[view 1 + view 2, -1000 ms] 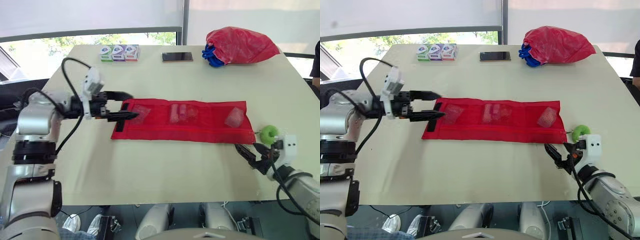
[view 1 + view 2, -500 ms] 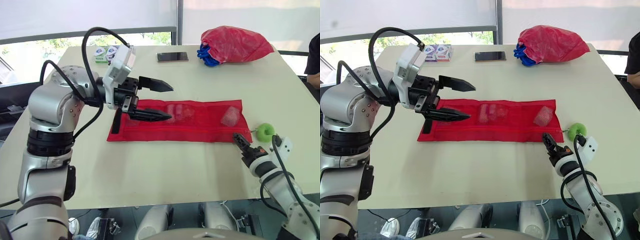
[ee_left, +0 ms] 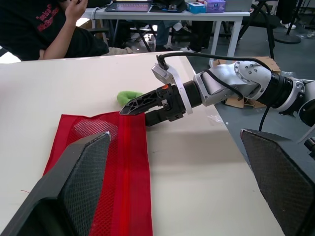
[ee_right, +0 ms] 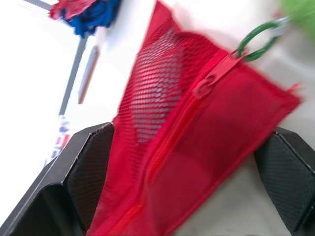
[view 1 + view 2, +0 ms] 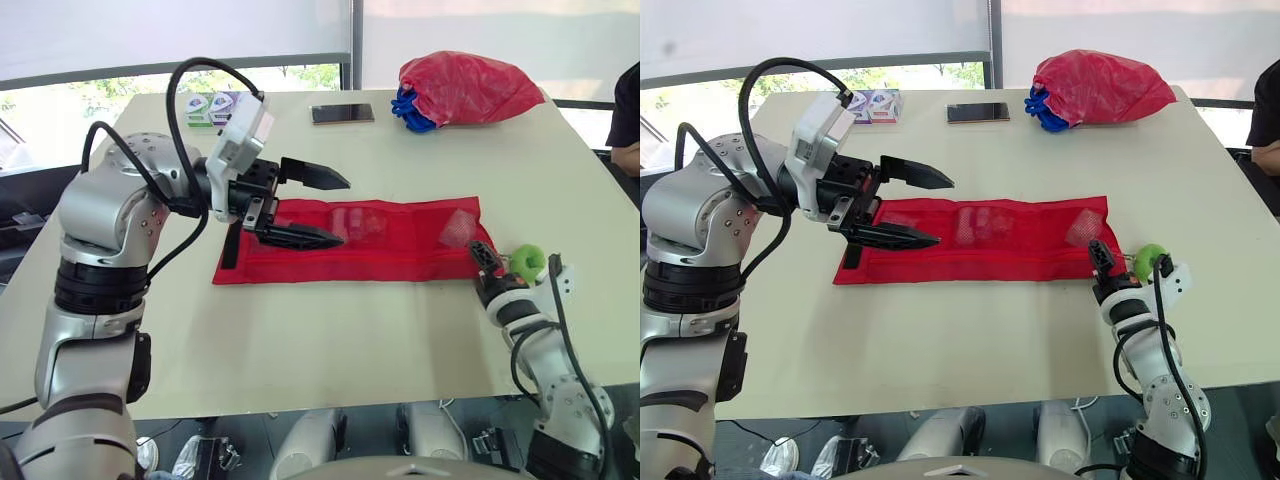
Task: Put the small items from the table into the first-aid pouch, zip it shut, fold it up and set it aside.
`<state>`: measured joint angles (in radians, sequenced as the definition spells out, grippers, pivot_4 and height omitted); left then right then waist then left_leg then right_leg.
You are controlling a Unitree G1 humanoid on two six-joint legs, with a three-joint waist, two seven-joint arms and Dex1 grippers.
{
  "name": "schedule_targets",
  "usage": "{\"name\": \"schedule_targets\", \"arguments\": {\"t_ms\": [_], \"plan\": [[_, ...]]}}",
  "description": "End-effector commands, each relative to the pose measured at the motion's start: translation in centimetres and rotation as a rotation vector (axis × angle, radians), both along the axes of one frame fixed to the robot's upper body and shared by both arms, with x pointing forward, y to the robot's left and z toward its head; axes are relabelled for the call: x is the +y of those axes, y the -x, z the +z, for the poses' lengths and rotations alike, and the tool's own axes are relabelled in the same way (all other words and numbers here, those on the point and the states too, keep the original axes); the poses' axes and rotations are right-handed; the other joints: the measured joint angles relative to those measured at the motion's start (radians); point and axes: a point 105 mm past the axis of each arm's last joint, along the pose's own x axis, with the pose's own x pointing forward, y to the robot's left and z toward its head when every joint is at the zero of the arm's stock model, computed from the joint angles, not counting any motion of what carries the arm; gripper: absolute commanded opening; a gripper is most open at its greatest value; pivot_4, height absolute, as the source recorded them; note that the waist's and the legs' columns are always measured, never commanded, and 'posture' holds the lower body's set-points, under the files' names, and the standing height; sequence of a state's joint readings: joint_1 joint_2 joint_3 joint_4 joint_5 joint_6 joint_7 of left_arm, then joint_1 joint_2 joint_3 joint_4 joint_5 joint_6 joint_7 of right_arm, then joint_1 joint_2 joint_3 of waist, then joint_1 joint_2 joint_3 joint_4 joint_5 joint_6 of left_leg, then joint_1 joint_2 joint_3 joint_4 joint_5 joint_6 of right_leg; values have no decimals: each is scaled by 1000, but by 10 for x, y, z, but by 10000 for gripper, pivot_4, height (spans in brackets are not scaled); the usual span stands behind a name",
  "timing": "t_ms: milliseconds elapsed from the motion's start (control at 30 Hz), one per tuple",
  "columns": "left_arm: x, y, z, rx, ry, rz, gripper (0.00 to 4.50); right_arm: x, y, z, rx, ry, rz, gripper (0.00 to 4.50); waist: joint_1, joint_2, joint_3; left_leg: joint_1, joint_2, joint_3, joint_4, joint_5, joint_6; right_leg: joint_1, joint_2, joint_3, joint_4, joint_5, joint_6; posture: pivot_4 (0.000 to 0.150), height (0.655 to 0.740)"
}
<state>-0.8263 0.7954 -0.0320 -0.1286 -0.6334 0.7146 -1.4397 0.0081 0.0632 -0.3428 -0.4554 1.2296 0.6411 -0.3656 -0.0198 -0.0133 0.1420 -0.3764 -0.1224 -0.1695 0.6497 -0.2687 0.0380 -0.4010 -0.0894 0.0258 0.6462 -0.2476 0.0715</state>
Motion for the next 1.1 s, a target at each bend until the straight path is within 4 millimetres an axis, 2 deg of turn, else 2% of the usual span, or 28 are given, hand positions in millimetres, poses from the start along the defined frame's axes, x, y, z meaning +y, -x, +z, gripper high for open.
{"name": "schedule_targets", "arguments": {"t_ms": [33, 167, 200, 233, 333, 500, 633, 733, 833, 900, 1000, 1100], "plan": [[-1, 5, 6, -39, 7, -24, 45000, 4, -1, 14, -86, -3, 7, 28977, 0, 0, 0, 0, 0, 0, 0, 0, 0, 0, 0, 0, 0, 0, 0, 1500, 7400], [-1, 4, 6, -41, 10, -24, 45000, -1, 0, 12, -89, -3, -19, 8087, 1, 0, 0, 0, 0, 0, 0, 0, 0, 0, 0, 0, 0, 0, 0, 1500, 7400], [-2, 4, 6, -41, 12, -26, 45000, -5, 2, 12, -91, 4, -33, 3559, 1, 0, 0, 0, 0, 0, 0, 0, 0, 0, 0, 0, 0, 0, 0, 1500, 7400], [-2, 4, 6, -40, 14, -27, 45000, -8, 4, 13, -94, 9, -42, 1324, 2, 0, 0, 0, 0, 0, 0, 0, 0, 0, 0, 0, 0, 0, 0, 1500, 7400], [-3, 3, 6, -41, 17, -23, 45000, -22, 10, 15, -108, 54, -72, 1324, 3, 0, 0, 0, 0, 0, 0, 0, 0, 0, 0, 0, 0, 0, 0, 1500, 7400], [-2, -2, 8, -41, 33, 12, 45000, -62, 28, 32, -170, 158, -128, 1324, 9, 1, 1, -1, 0, 0, 0, 0, 0, 0, 0, 0, -1, 0, 0, 1500, 7400], [3, -2, 6, -31, 32, 29, 45000, -69, 42, 55, -253, 288, -35, 1324, 6, 2, 1, -1, 0, 0, 0, 0, 0, 0, 0, 0, -1, 0, 0, 1500, 7400], [7, -4, 4, -27, 29, 49, 45000, -54, 45, 70, -308, 593, 167, 1324, 2, 2, 1, 0, 0, 1, 0, 0, 0, 0, 0, 1, -1, 0, 0, 1500, 7400], [12, -9, 3, -28, 21, 90, 45000, -27, 46, 70, -357, 876, 422, 1324, 1, 1, 1, 0, 0, 3, 1, 0, 0, 0, 1, 1, -1, 0, 1, 1500, 7400], [18, -14, 3, -44, 7, 120, 45000, -10, 44, 70, -402, 964, 540, 1324, 2, -3, 0, 0, 3, 1, 1, 0, 0, 1, 3, -1, -2, 0, 1, 1500, 7400], [27, -18, 5, -53, 6, 148, 45000, 28, 40, 70, -512, 1066, 730, 1324, 4, -3, 0, -1, 3, 1, 2, 0, 0, 2, 2, -1, -2, 0, 0, 1500, 7400], [30, -21, 6, -63, 2, 167, 45000, 66, 35, 60, -588, 1143, 924, 1324, 3, -4, 1, -2, 3, 2, 3, 0, 0, 1, 2, -1, -3, 0, 0, 1500, 7400]]}}
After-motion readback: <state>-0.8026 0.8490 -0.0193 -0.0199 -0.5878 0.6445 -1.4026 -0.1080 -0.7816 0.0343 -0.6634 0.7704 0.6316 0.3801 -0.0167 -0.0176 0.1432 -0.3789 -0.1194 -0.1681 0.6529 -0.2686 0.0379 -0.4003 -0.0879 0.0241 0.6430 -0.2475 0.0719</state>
